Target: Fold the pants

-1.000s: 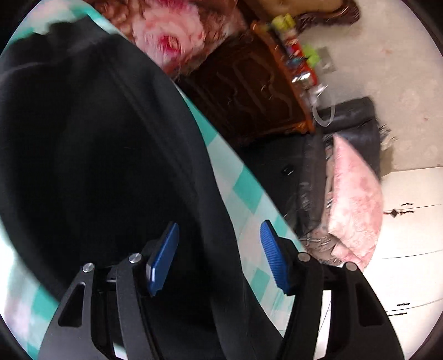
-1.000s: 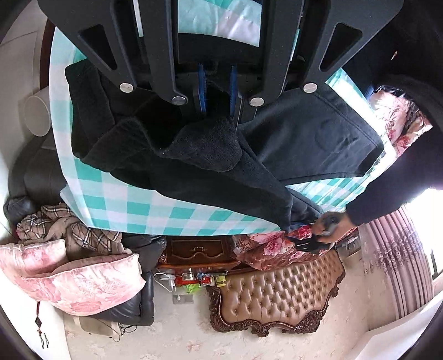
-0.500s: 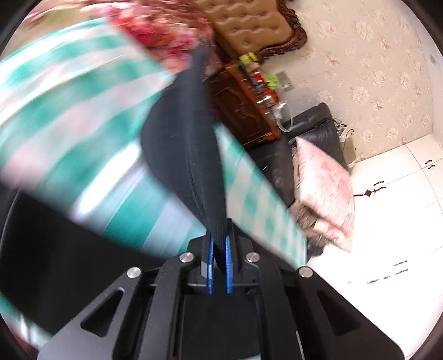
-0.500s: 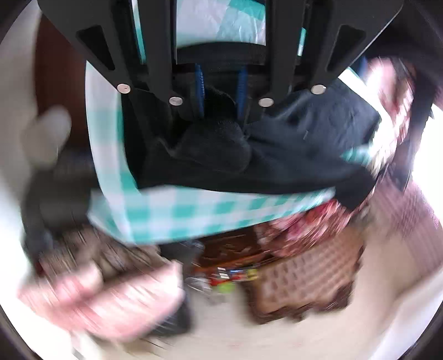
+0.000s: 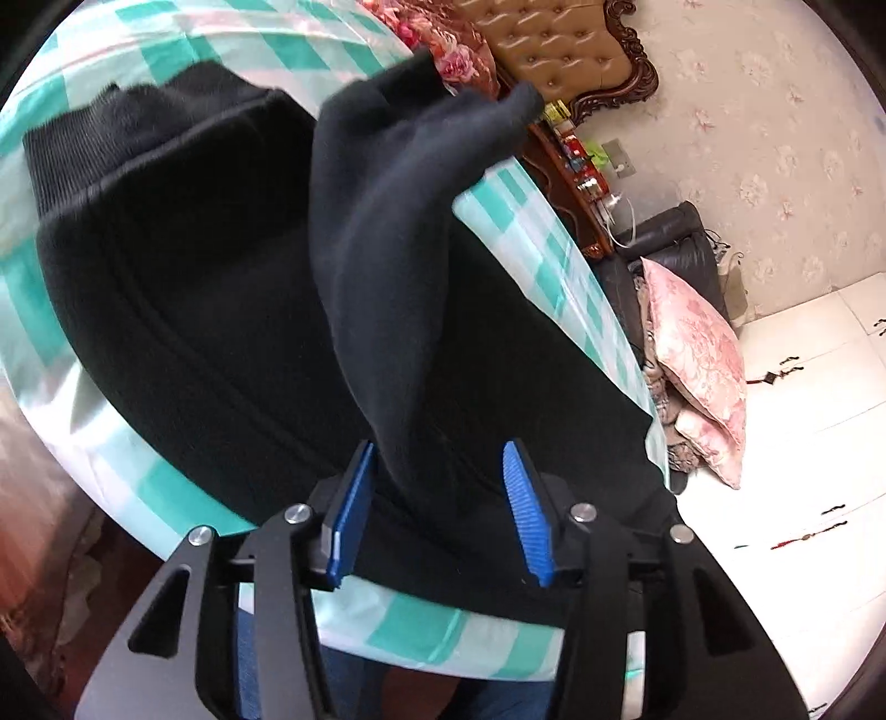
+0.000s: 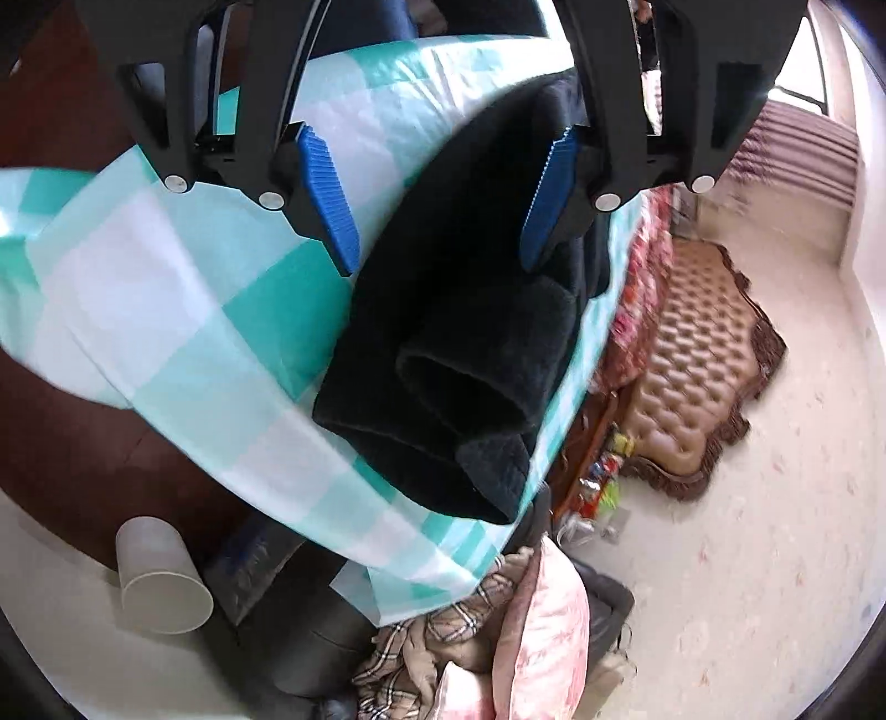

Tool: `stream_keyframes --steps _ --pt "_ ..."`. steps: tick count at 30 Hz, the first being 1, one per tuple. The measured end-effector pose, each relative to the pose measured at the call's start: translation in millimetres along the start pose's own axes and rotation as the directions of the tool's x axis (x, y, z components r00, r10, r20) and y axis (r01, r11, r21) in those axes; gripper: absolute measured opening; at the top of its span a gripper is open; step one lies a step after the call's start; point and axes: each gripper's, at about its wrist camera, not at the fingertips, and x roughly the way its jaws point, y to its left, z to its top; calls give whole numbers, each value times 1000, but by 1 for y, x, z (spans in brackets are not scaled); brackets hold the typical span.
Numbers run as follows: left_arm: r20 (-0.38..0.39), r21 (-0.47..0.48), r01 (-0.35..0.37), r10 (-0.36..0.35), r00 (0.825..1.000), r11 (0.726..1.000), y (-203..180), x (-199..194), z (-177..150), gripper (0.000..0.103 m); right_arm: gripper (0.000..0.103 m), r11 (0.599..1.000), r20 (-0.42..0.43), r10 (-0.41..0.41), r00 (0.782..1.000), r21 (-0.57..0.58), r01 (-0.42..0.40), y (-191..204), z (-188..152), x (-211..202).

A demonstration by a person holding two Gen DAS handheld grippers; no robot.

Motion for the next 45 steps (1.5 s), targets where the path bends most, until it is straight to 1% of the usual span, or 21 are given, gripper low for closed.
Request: stream_keyframes --steps 5,8,11,13,14,16,17,18,19,20,22,25,27,31,33,36,37,38,39,40,45 --pt "49 49 -85 83 995 995 -4 -16 9 53 64 1000 42 14 999 -14 -14 8 2 -8" --pt "138 165 -222 200 970 961 -26 -27 19 67 68 999 91 26 996 -23 -24 8 8 -20" --pt "204 303 -359 308 929 883 -57 -26 36 73 77 998 73 8 997 -70 -3 18 9 -13" --pt "231 383 -424 359 904 820 -78 -17 48 87 80 994 64 -37 997 -99 43 22 10 -5" --pt "228 438 -484 427 875 758 -95 3 63 89 83 993 60 -46 997 -110 53 22 11 -2" --pt "186 474 -516 492 851 713 -107 29 82 85 83 987 41 -104 994 -122 109 25 13 10" --pt "138 486 -518 524 841 703 -110 48 98 72 83 983 30 -132 991 -125 135 25 13 15" --pt "76 490 -492 527 847 720 -109 60 113 16 74 978 24 -154 988 -140 156 26 14 19" --pt "10 448 -457 507 862 768 -105 57 129 10 53 968 26 -193 981 -156 195 28 14 20" --pt "20 409 -433 467 884 803 -105 44 137 10 34 960 29 -229 973 -161 231 28 16 21" --pt "153 394 -413 384 910 821 -113 -12 139 10 26 963 32 -221 975 -152 223 25 22 15" --pt "213 194 -269 227 950 943 -71 -79 111 10 24 960 52 -198 979 -189 205 26 22 7" --pt "206 63 -209 193 959 976 -24 -92 81 10 24 949 61 -233 971 -204 240 23 18 11" --pt "98 -111 -206 217 971 972 61 -68 40 17 24 940 60 -266 962 -205 273 22 17 18" --pt "133 -122 -153 169 977 981 74 -66 32 22 27 933 63 -281 958 -217 288 27 18 17" --pt "162 -94 -126 140 977 988 68 -66 31 52 48 938 57 -279 959 -200 284 29 19 15" --pt "158 -91 -130 143 977 987 67 -64 33 51 68 946 59 -259 964 -185 266 28 20 13" --pt "149 -90 -143 155 977 986 65 -61 37 51 70 951 68 -245 967 -180 253 29 19 12" --pt "147 -93 -144 157 977 985 67 -60 40 42 64 950 72 -239 968 -188 248 31 19 13" --pt "148 -93 -157 170 974 983 68 -60 41 16 31 947 70 -243 967 -199 253 33 20 14" --pt "182 -111 -81 100 978 991 61 -88 35 12 15 934 94 -252 963 -237 268 51 28 1"
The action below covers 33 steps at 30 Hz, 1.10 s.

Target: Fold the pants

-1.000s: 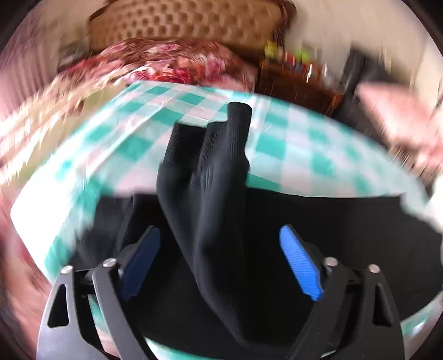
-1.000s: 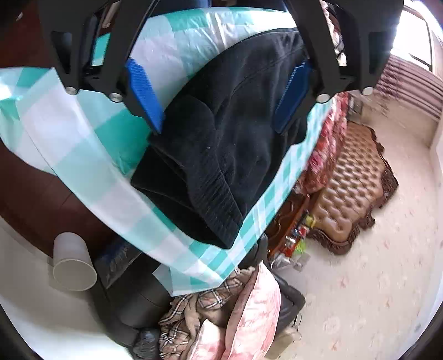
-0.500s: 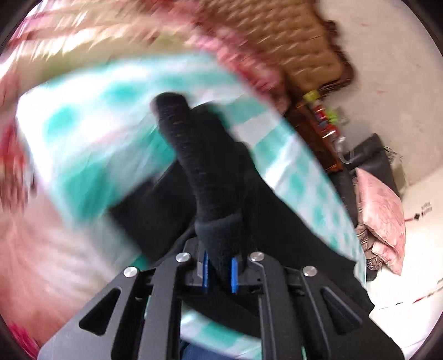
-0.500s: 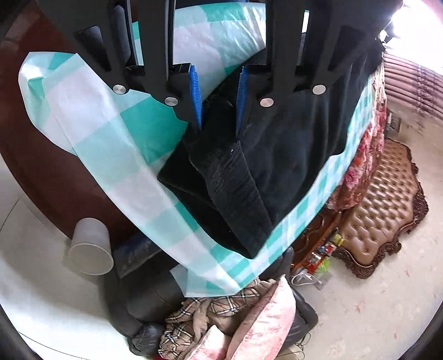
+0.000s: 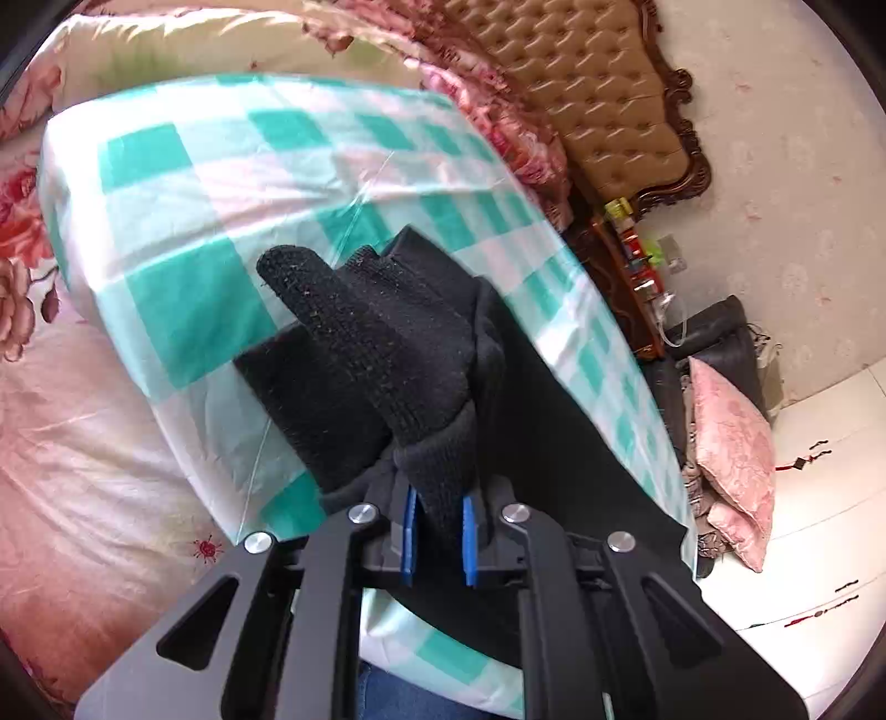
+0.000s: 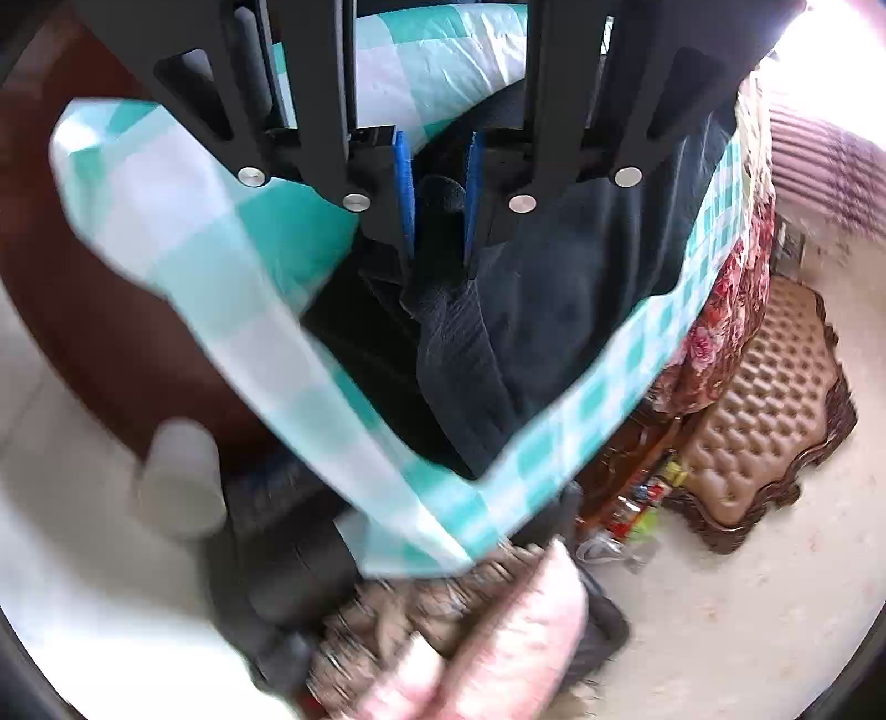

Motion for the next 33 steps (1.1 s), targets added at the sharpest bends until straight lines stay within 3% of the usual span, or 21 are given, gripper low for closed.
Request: stream_keyframes --steps 2,6,10,11,13,16,18,19,22,23,25,27,28,31,33 --pt "4 -6 10 -10 1000 1000 -1 -8 -4 12 14 999 28 11 1000 -47 -10 9 5 -13" --pt "-40 -13 -63 63 997 998 12 10 -13 12 14 993 52 -27 998 -116 33 16 6 -9" --pt "-30 -23 -37 36 999 999 20 8 -25 20 18 956 23 -214 977 -200 214 3 -11 32" --pt "-27 -15 -38 37 999 999 19 7 -27 23 30 942 46 -247 968 -223 251 1 -15 36" --pt "17 26 -86 86 996 996 9 -3 -33 47 51 897 131 -329 935 -265 353 4 -23 32" --pt "150 126 -183 163 975 975 -17 -24 -47 54 56 801 276 -443 853 -304 515 20 -39 21" --pt "260 253 -268 201 944 930 -50 -30 -64 60 56 767 333 -479 812 -293 572 27 -47 14" --pt "297 318 -293 198 934 902 -66 -29 -73 66 56 767 343 -477 809 -286 574 27 -49 11" --pt "321 555 -322 159 934 767 -119 -7 -110 71 56 764 374 -479 794 -267 588 33 -54 5" --pt "310 597 -325 163 937 733 -129 2 -118 71 56 764 379 -478 792 -265 588 34 -56 3" --pt "270 646 -320 185 945 693 -142 23 -130 71 56 761 379 -479 792 -270 590 37 -59 3" --pt "214 661 -301 212 954 687 -145 39 -136 68 56 755 380 -483 789 -275 595 41 -60 3" --pt "186 662 -295 230 955 689 -145 47 -138 59 56 757 380 -480 791 -276 592 41 -60 3" --pt "107 628 -287 285 953 724 -134 67 -137 46 56 755 376 -483 791 -279 594 42 -60 4" --pt "81 599 -284 296 952 749 -123 73 -131 44 56 743 377 -495 783 -283 606 41 -60 7"
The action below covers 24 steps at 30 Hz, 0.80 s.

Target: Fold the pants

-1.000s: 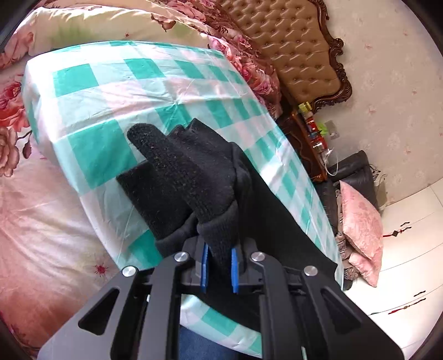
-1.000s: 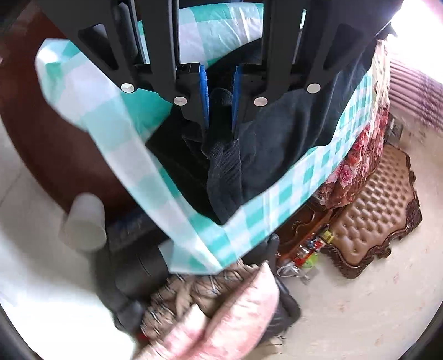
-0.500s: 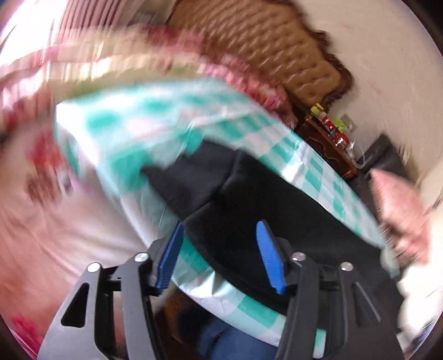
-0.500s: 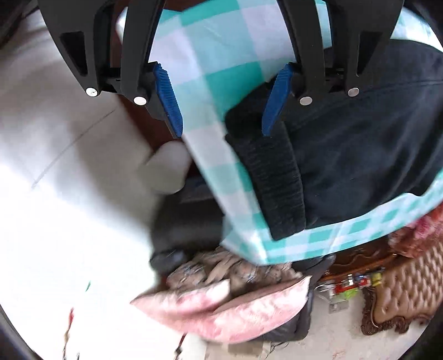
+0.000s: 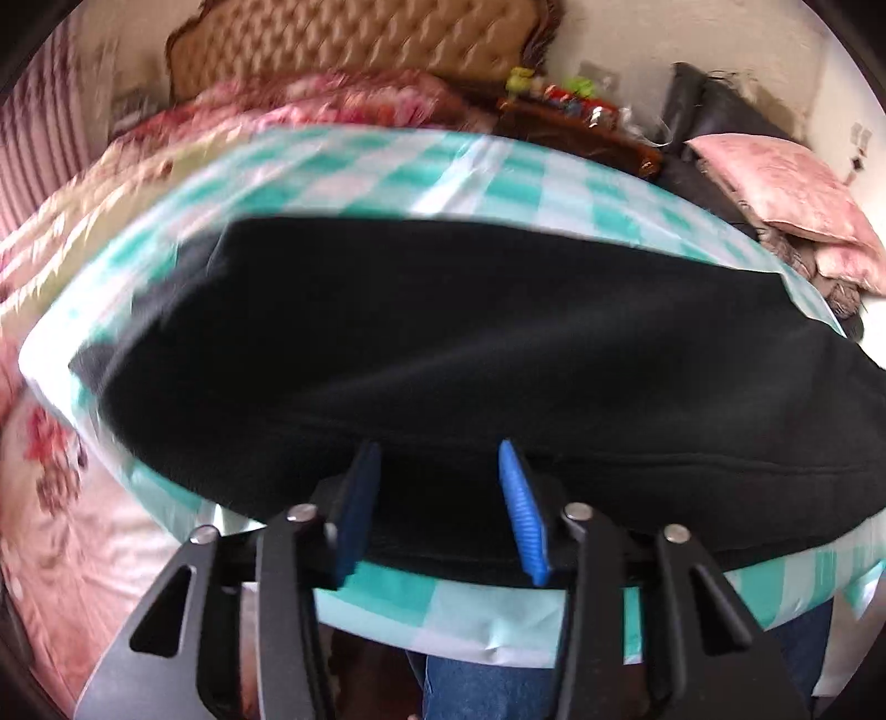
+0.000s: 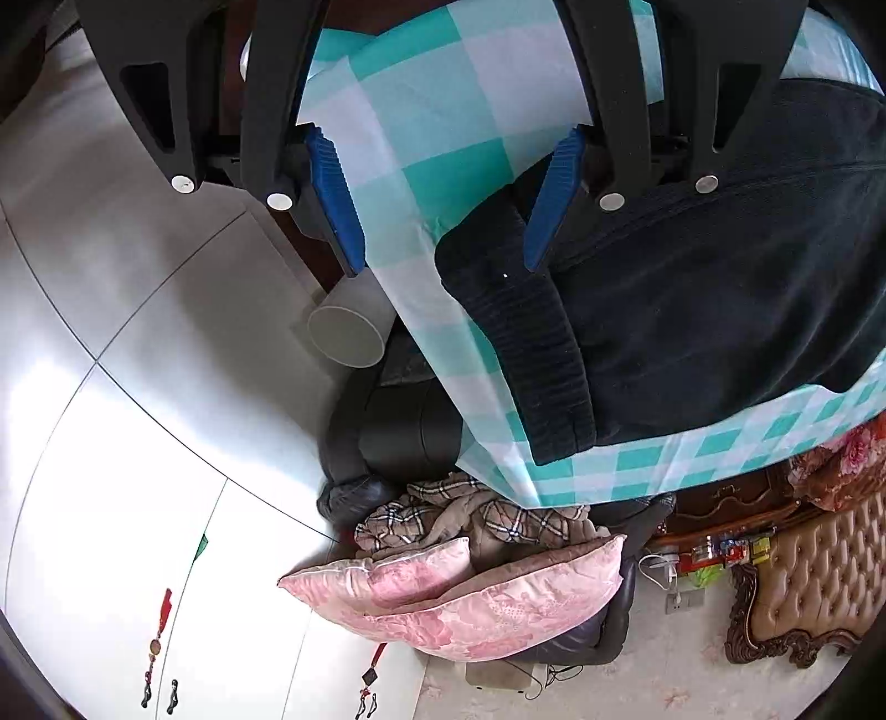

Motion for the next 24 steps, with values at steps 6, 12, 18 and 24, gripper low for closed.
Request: stream_keyframes --steps 6,12,18,24 --pt "-16 5 -2 2 1000 1000 4 2 -1 43 56 1000 -24 -18 1000 -1 18 1 -3 10" --pt "-17 4 -6 6 1000 1000 3 3 1 44 56 999 -38 -31 999 -20 31 5 -6 18" --pt "-20 -3 -2 2 1000 1000 2 2 1 49 62 1000 -117 -29 993 -7 29 -2 -19 41" --pt "-26 -10 0 -1 1000 1000 -1 3 2 55 67 999 -75 23 997 26 -22 -19 8 17"
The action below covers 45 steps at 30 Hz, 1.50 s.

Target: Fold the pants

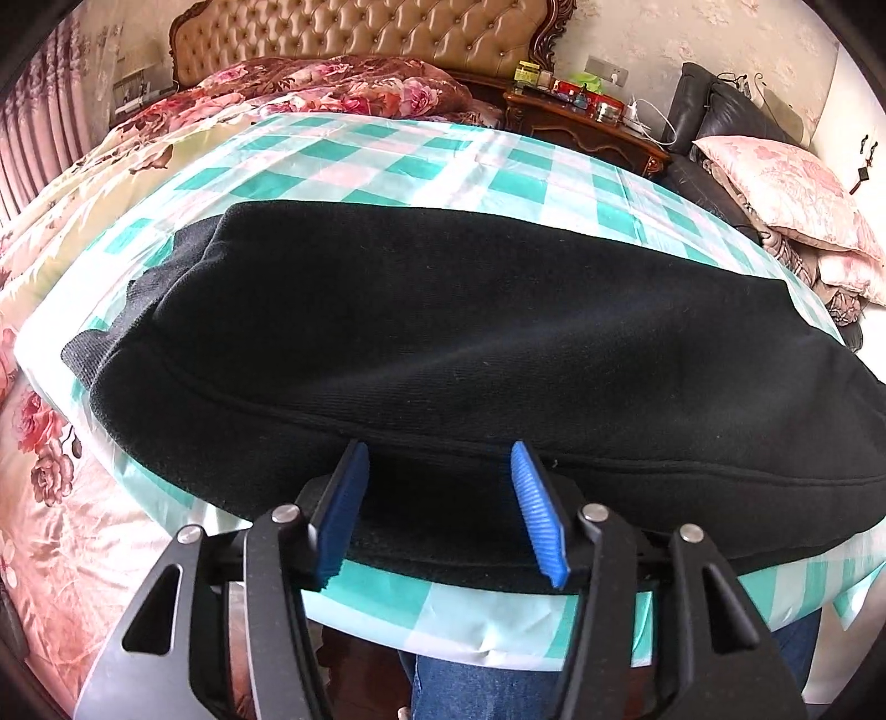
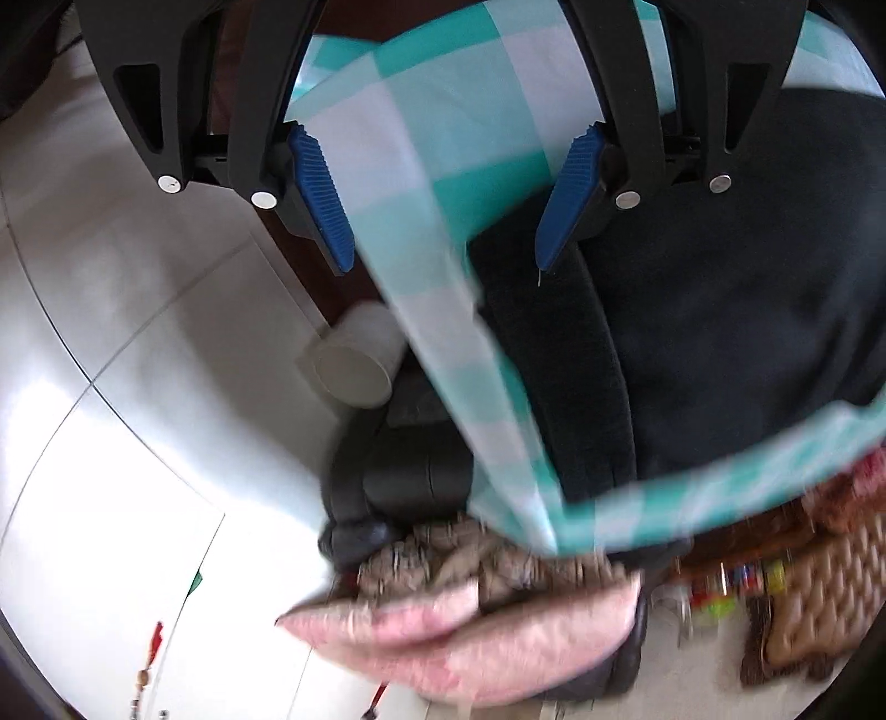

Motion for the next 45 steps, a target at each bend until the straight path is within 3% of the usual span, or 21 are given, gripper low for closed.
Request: stream_keyframes --steps 2,3,7,9,10,11,13,15,18,23,25,26,27,29,30,31,32,35,39,41,45 --pt "1 3 1 -1 1000 1000 -1 0 0 56 80 998 53 62 997 22 -64 -7 24 -11" --pt "1 3 4 -4 1000 1000 -1 0 1 58 80 995 76 99 992 12 -100 -7 42 -11" --pt "9 8 10 -10 1000 1000 -2 1 -1 59 80 977 91 194 977 -103 -185 22 92 13" --pt "12 10 9 -9 1000 1000 -3 1 -2 60 77 956 68 243 968 -188 -227 52 109 33" --pt "12 13 8 -8 1000 1000 -3 1 -3 60 70 945 53 260 964 -222 -242 65 113 41" --pt "10 16 8 -8 1000 1000 -4 0 -3 60 63 935 29 256 966 -263 -239 78 115 53" --pt "15 18 16 -16 1000 1000 -2 -2 -3 60 53 936 -21 142 990 -322 -141 99 112 81" --pt "44 8 7 -7 999 1000 4 -9 -1 60 53 944 -51 129 990 -299 -138 99 108 99" --pt "99 -83 7 2 995 996 34 -21 8 59 53 950 -37 98 995 -294 -104 99 102 100" --pt "170 -178 -47 78 982 983 91 -23 41 54 58 964 -47 49 998 -261 -60 99 100 110" --pt "134 -167 -65 88 987 984 112 -8 55 50 58 963 -35 17 999 -268 -26 101 97 110" --pt "72 -137 -148 159 985 979 124 8 62 44 58 960 -26 -4 1000 -278 -3 103 95 109" --pt "43 -132 -177 184 982 975 133 15 65 48 58 956 -15 -26 1000 -292 21 106 94 108" --pt "55 -194 -98 110 992 976 149 10 72 49 58 953 -8 -43 999 -300 38 108 92 107" --pt "71 -170 -114 127 989 979 145 5 77 49 59 954 -12 -44 999 -296 39 107 92 108" --pt "110 -106 -203 214 971 974 133 -1 85 48 59 957 -17 -41 999 -288 34 106 93 108" --pt "134 -72 -205 213 968 976 125 -3 91 48 59 958 -16 -36 999 -286 30 107 95 108" --pt "172 -17 -57 59 983 998 100 -2 109 49 59 961 -10 -33 999 -276 29 108 99 101" --pt "148 148 46 -68 987 988 45 23 130 51 61 971 55 -14 998 -237 27 105 99 61" --pt "119 233 90 -120 986 968 14 38 136 62 63 971 68 69 995 -232 -52 108 91 34" --pt "54 354 206 -240 969 912 -47 65 139 63 67 926 17 268 963 -281 -252 129 49 -11"
